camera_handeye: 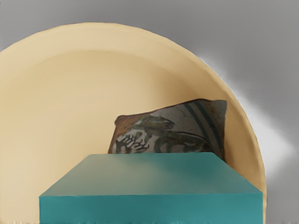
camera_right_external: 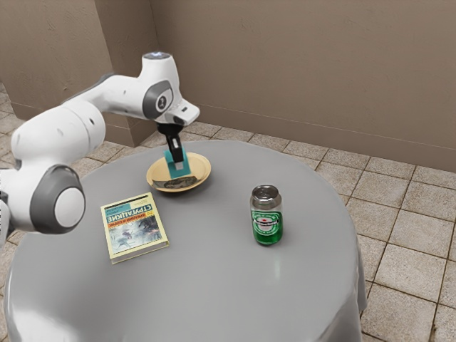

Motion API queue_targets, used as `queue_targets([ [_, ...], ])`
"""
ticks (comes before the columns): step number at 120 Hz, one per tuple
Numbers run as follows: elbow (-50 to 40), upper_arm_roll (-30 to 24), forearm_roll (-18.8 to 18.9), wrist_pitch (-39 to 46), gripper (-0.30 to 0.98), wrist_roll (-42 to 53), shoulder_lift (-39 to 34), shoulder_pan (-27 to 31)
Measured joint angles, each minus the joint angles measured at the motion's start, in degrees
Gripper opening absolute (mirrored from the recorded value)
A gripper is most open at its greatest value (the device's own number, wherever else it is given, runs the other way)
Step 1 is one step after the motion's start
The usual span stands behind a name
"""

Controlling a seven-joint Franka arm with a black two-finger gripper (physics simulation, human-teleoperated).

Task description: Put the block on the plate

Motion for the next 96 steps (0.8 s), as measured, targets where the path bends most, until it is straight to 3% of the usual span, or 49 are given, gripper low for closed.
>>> queue_targets([
  [66, 4.7, -0.7, 0.6, 1.1, 0.38, 4.5, 4.2, 2.4],
  [96, 4.5, -0.9, 0.5, 1.2, 0.58, 6.2, 4.2, 2.5],
])
